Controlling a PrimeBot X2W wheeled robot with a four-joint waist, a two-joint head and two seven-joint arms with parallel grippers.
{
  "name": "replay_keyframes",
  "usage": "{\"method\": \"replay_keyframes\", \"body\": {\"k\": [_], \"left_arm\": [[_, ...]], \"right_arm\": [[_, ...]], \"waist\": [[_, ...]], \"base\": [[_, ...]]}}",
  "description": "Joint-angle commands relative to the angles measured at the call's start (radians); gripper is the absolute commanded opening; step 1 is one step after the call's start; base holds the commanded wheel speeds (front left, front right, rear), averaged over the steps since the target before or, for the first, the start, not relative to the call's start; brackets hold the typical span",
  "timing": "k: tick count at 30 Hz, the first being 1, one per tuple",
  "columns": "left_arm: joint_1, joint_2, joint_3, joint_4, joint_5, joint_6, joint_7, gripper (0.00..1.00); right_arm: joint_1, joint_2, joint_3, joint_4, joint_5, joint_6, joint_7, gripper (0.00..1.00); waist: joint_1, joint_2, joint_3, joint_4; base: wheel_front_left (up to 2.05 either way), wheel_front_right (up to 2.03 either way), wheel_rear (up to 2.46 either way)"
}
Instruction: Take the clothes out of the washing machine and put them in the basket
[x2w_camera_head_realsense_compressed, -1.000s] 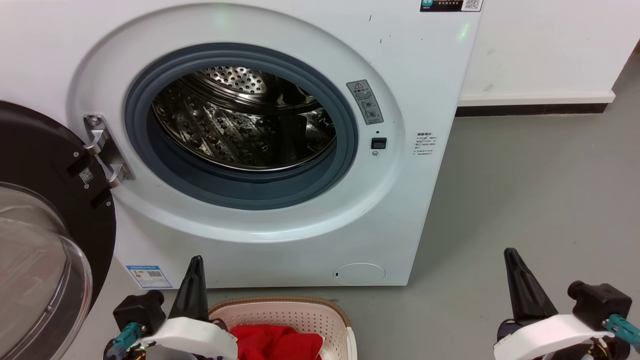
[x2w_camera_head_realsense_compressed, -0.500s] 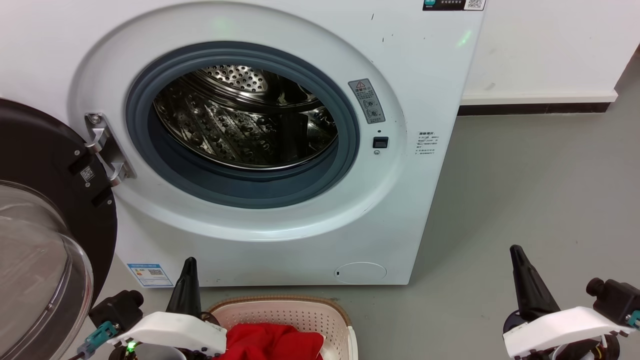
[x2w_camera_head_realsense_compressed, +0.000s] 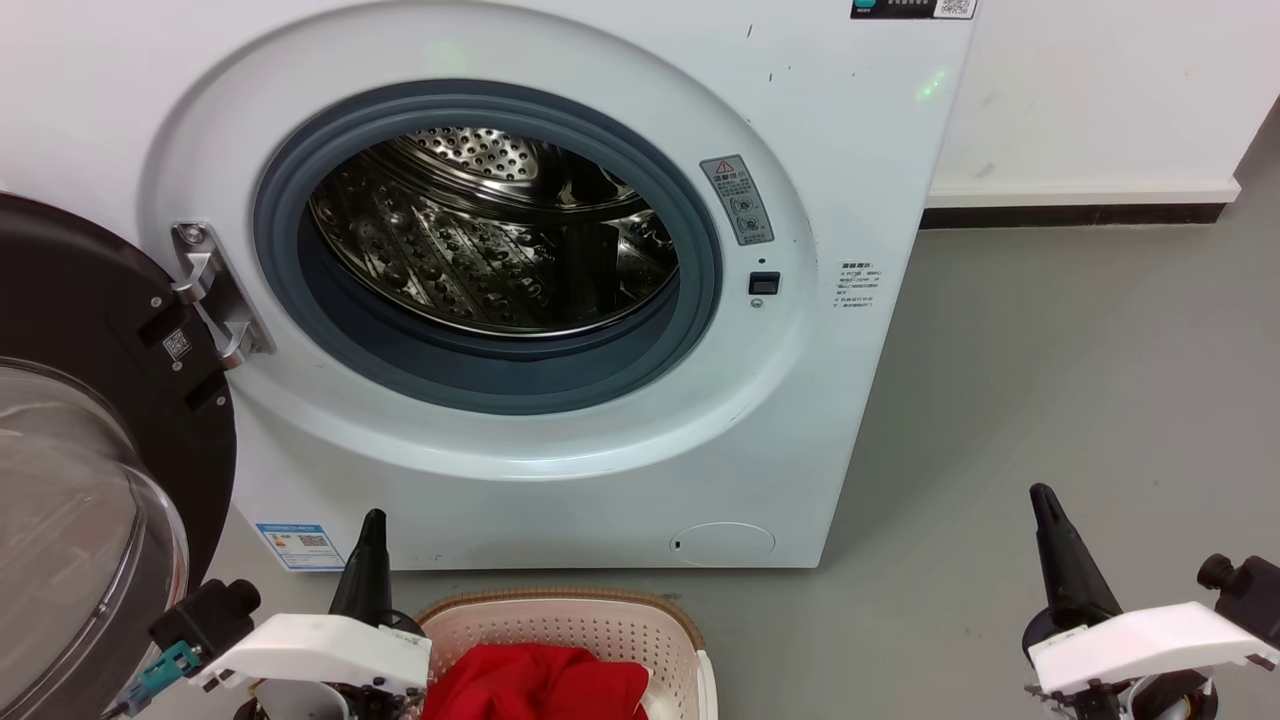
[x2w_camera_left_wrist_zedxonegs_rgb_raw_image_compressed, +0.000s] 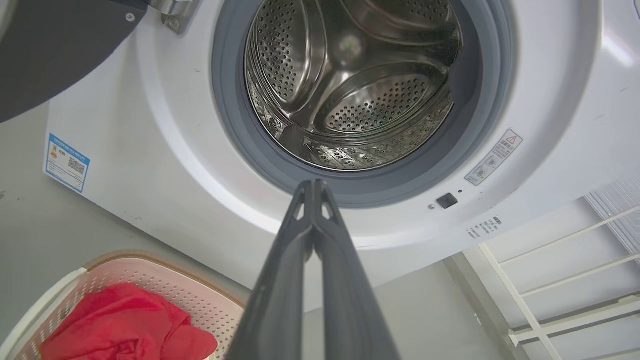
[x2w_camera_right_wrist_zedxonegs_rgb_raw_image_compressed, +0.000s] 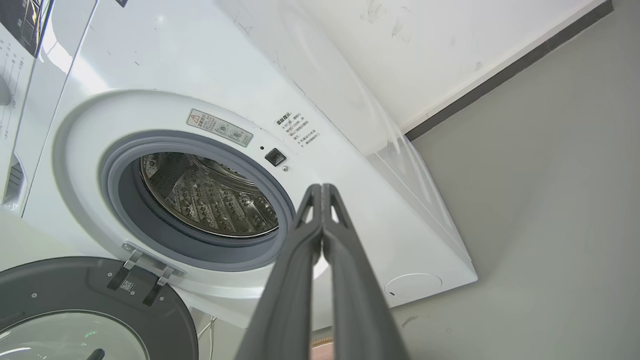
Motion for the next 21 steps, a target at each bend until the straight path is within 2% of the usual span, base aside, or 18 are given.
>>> {"method": "replay_keyframes", "body": {"k": [1, 21], "left_arm": [[-0.027, 0.001, 0.008, -0.008, -0.041, -0.008, 0.009, 0.00], [-0.042, 0.000, 0.041, 0.003, -0.282, -0.034, 0.070, 0.00]], "right_arm": [[-0.036, -0.007, -0.004, -0.004, 0.047, 0.000, 0.007, 0.00], [-0.059, -0.010, -0.022, 0.028, 0.303, 0.000, 0.048, 0.00]], "waist": [[-0.0001, 0.0000, 0.001, 0.001], [-0.0001, 0.0000, 0.006, 0.006]], "base": [[0.00, 0.00, 0.00], [0.00, 0.00, 0.00]]}}
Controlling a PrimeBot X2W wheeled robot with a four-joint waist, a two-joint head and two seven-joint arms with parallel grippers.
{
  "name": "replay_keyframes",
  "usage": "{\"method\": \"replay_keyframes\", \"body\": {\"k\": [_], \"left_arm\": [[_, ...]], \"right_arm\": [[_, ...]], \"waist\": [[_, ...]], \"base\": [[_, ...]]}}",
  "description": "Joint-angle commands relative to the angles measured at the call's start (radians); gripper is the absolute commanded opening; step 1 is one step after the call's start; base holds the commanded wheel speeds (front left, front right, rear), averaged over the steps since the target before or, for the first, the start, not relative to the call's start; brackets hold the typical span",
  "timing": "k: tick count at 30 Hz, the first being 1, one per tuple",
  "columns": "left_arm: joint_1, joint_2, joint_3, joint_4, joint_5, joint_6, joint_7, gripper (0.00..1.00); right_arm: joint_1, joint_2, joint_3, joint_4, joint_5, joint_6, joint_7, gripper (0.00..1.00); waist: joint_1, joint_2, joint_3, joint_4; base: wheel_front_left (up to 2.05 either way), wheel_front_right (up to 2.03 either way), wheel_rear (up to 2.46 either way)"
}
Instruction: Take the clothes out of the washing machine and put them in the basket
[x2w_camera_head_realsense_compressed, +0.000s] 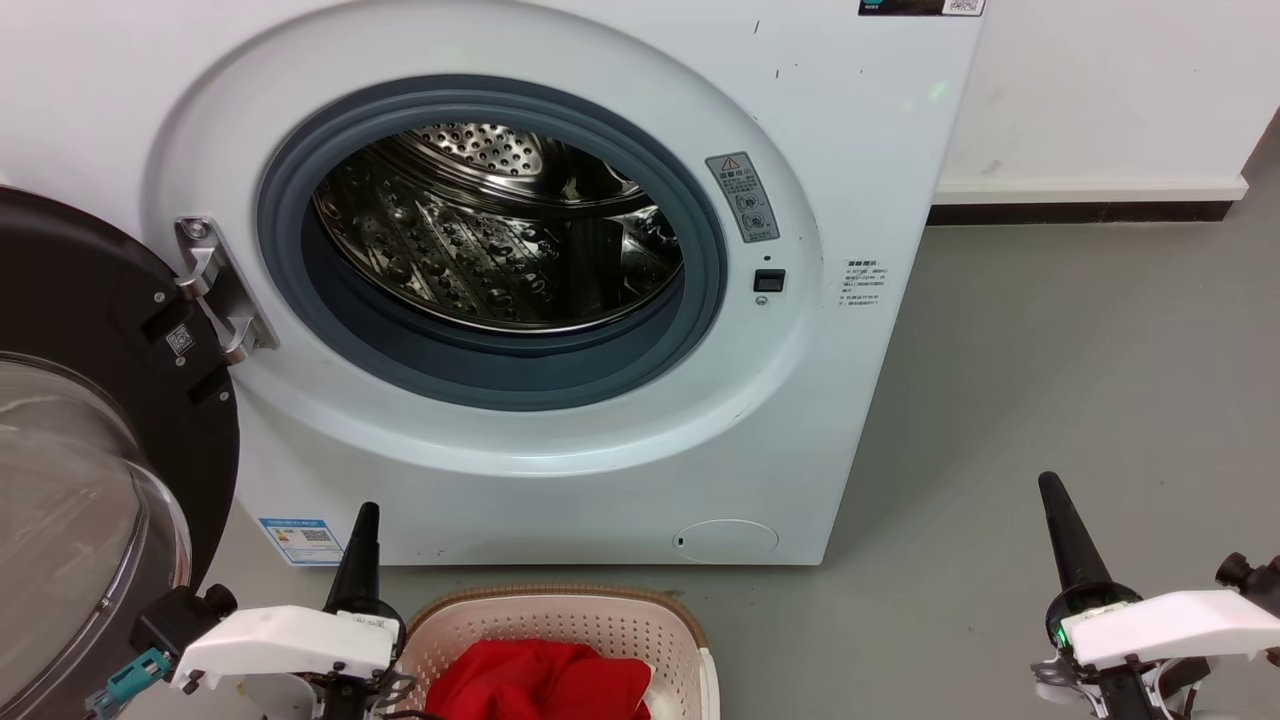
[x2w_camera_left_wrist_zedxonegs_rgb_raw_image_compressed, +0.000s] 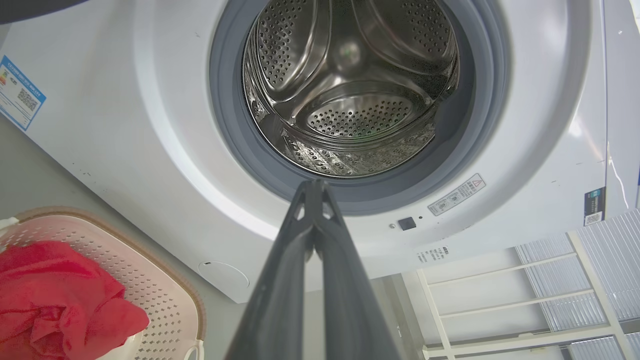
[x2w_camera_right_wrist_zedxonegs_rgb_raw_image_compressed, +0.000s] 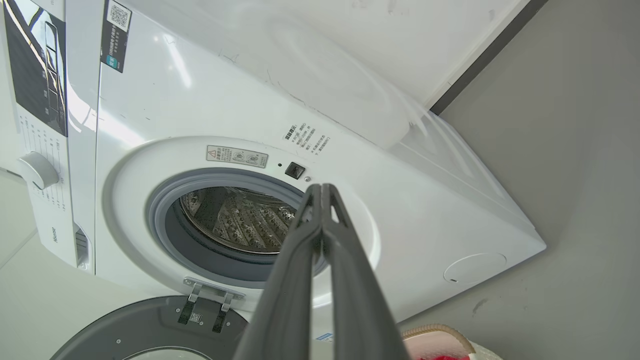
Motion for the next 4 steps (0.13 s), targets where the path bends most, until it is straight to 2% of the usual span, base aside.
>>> {"method": "replay_keyframes", "body": {"k": [1, 4], "left_arm": [[-0.025, 0.001, 0.010, -0.005, -0.047, -0.011, 0.012, 0.00], [-0.028, 0.001, 0.017, -0.002, -0.099, -0.016, 0.026, 0.00]], "right_arm": [[-0.027, -0.006, -0.006, 0.000, 0.051, 0.000, 0.009, 0.00], [-0.033, -0.006, -0.010, 0.007, 0.106, 0.000, 0.018, 0.00]], "waist": [[-0.0001, 0.0000, 0.001, 0.001], [-0.0001, 0.0000, 0.002, 0.002]], "base": [[0.00, 0.00, 0.00], [0.00, 0.00, 0.00]]}}
